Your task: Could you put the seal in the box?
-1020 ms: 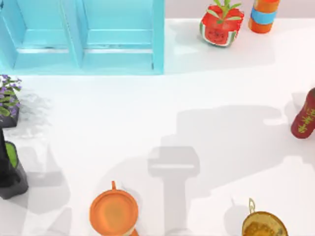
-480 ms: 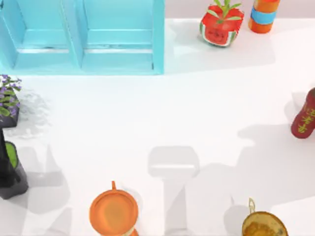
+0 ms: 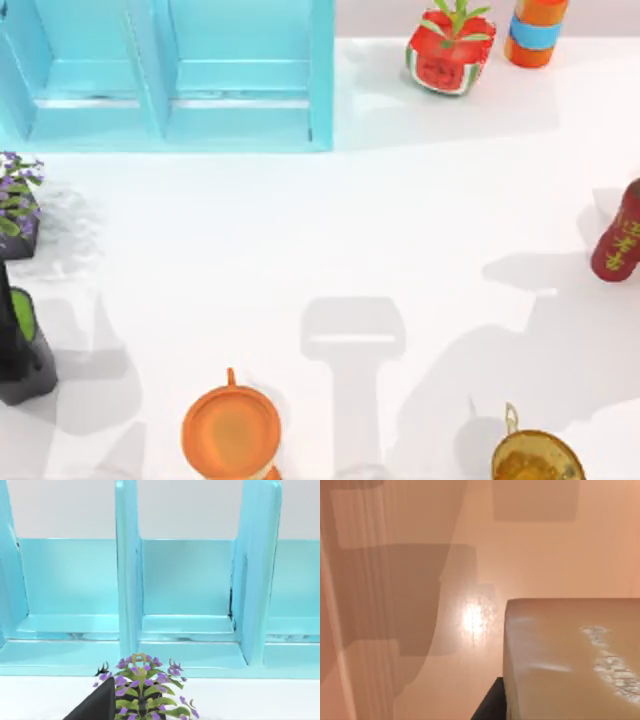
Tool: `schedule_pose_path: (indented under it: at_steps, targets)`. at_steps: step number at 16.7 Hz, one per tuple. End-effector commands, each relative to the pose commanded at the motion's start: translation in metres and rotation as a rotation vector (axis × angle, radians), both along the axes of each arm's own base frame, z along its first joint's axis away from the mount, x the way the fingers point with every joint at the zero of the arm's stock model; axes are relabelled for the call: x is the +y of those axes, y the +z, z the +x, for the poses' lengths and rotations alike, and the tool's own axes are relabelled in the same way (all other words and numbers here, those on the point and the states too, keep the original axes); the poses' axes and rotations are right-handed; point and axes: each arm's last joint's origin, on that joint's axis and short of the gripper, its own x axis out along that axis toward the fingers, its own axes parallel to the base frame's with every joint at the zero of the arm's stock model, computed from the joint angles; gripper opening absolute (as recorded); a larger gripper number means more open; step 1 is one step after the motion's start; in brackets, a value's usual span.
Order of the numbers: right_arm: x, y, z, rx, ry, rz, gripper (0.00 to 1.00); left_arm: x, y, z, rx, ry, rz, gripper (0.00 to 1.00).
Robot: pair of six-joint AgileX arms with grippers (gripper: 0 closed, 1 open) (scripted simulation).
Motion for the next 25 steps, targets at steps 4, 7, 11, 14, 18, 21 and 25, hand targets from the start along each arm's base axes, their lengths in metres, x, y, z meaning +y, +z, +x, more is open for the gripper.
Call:
schedule_pose_path:
  at_steps: [4, 7, 11, 14, 18, 21, 25]
  targets:
    - [0.001, -0.027, -0.002, -0.002, 0.001, -0.001, 0.00, 0.000, 0.000, 0.000, 0.000, 0.000, 0.000, 1.00]
    - [0.001, -0.027, -0.002, -0.001, 0.001, -0.001, 0.00, 0.000, 0.000, 0.000, 0.000, 0.000, 0.000, 1.00]
    - [0.001, -0.027, -0.002, -0.001, 0.001, -0.001, 0.23, 0.000, 0.000, 0.000, 0.000, 0.000, 0.000, 1.00]
    - [0.001, -0.027, -0.002, -0.001, 0.001, -0.001, 0.45, 0.000, 0.000, 0.000, 0.000, 0.000, 0.000, 1.00]
    - [0.001, -0.027, -0.002, -0.001, 0.001, -0.001, 0.75, 0.000, 0.000, 0.000, 0.000, 0.000, 0.000, 1.00]
    - [0.001, -0.027, -0.002, -0.001, 0.001, -0.001, 0.98, 0.000, 0.000, 0.000, 0.000, 0.000, 0.000, 1.00]
    - [0.001, -0.027, -0.002, -0.001, 0.001, -0.001, 1.00, 0.000, 0.000, 0.000, 0.000, 0.000, 0.000, 1.00]
